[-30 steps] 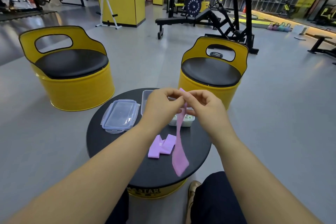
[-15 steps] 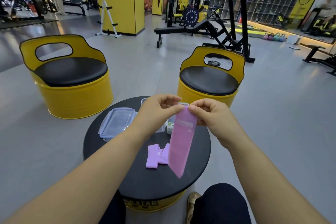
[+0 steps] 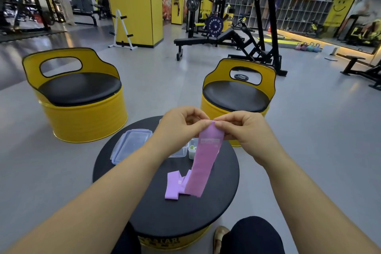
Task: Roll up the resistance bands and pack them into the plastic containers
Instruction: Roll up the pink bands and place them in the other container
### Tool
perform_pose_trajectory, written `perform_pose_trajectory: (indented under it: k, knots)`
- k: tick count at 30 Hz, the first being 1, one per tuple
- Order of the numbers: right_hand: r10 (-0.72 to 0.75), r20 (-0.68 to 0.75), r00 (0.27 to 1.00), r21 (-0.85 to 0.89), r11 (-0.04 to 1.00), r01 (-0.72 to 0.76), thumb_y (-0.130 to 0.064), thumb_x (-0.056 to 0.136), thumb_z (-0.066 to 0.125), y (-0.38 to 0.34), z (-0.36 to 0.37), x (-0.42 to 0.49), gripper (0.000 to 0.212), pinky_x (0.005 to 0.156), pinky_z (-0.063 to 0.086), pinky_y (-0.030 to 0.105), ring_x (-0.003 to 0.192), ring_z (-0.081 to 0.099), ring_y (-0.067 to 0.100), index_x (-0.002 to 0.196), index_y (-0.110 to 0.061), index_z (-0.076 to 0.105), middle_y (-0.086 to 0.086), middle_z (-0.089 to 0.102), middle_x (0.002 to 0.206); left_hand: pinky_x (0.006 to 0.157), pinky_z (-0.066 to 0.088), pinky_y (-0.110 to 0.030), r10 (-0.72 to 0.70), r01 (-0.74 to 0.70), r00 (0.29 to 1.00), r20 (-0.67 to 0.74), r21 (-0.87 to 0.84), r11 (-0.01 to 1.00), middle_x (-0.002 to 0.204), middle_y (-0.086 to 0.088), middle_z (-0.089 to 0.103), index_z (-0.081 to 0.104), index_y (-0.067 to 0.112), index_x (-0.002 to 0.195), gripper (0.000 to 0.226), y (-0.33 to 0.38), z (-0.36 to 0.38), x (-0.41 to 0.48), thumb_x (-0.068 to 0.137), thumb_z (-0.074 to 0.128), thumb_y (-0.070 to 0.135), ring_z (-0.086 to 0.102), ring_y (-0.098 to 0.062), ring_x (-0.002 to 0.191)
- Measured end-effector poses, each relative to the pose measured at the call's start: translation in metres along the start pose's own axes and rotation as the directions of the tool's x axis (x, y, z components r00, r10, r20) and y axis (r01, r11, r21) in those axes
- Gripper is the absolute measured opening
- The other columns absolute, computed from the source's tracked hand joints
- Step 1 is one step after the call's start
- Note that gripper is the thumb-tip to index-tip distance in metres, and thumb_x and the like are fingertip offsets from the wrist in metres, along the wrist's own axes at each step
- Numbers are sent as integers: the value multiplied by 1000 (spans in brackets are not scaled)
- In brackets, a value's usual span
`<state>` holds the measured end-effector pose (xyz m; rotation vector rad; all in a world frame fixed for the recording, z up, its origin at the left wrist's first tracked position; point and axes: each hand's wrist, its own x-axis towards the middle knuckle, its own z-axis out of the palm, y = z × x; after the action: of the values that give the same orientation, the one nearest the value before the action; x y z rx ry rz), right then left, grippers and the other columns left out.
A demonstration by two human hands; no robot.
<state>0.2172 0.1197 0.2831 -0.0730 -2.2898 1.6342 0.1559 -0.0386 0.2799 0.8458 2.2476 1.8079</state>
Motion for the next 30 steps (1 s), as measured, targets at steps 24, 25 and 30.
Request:
perform_pose_trajectory:
  k: [24, 25, 30]
  knots:
    - [17, 148, 989, 417, 906, -78, -6, 72, 61, -16, -4, -8, 13, 56, 55, 20, 68, 69, 14, 83, -5, 66, 2, 72, 72, 73, 58, -30, 37, 5, 987, 157, -255, 967, 78, 0, 71, 70, 17, 83, 16, 15, -11, -6, 87, 60, 4, 67, -11, 76]
    - [17, 148, 989, 417, 905, -78, -3, 75, 60, -16, -4, -8, 11, 56, 55, 21, 68, 69, 14, 83, -5, 67, 3, 72, 72, 73, 58, -31, 36, 7, 986, 164, -252, 968, 79, 0, 71, 70, 16, 83, 16, 15, -12, -7, 87, 60, 4, 67, -11, 76]
    - [11, 153, 988, 384, 920, -70, 5, 81, 57, -17, -2, -8, 14, 55, 55, 20, 68, 69, 15, 82, -5, 67, 4, 71, 72, 72, 59, -31, 15, 30, 985, 174, -254, 967, 78, 0, 71, 70, 15, 80, 20, 14, -15, -8, 87, 58, 0, 67, -13, 76]
